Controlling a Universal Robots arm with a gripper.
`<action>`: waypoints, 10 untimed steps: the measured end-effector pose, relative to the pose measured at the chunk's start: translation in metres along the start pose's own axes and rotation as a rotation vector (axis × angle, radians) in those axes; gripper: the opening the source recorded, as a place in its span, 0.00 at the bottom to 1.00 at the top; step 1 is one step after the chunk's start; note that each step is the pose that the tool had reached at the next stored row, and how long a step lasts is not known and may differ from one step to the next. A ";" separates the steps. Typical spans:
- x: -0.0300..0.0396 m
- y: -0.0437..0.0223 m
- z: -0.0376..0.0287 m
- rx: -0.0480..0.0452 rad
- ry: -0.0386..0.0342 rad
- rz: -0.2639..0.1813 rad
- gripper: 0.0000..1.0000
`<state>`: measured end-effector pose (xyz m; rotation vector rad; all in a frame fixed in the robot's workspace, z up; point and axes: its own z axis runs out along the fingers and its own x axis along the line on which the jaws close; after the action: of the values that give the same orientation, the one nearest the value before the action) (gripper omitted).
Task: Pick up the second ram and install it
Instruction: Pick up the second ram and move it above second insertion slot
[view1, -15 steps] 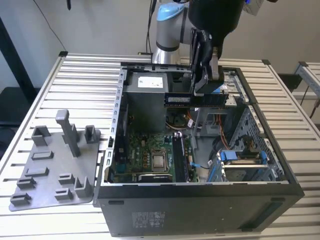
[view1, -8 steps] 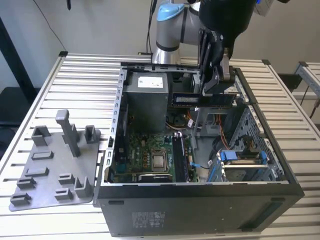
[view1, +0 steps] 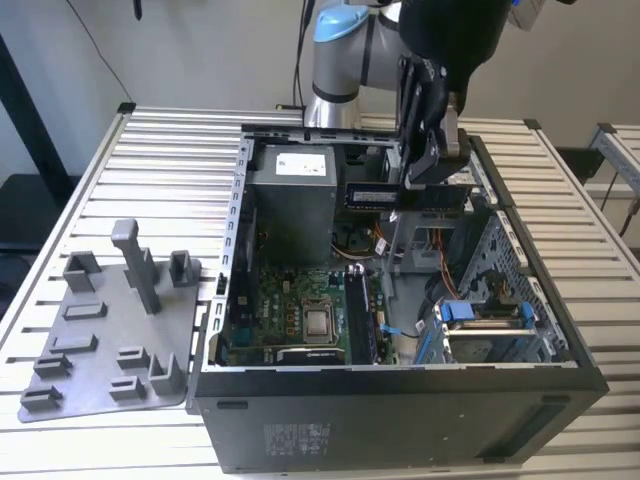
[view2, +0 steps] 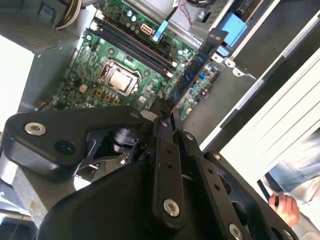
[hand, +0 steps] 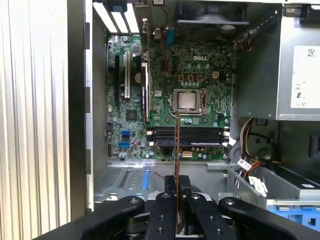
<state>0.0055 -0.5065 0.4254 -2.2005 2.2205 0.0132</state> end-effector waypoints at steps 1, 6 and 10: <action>-0.0025 0.0000 0.0001 0.0000 -0.0003 0.000 0.14; -0.0161 0.0002 0.0010 0.0000 -0.0033 0.000 0.14; -0.0260 0.0003 0.0017 0.0001 -0.0068 0.000 0.14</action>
<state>0.0054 -0.4805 0.4242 -2.1970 2.2170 0.0207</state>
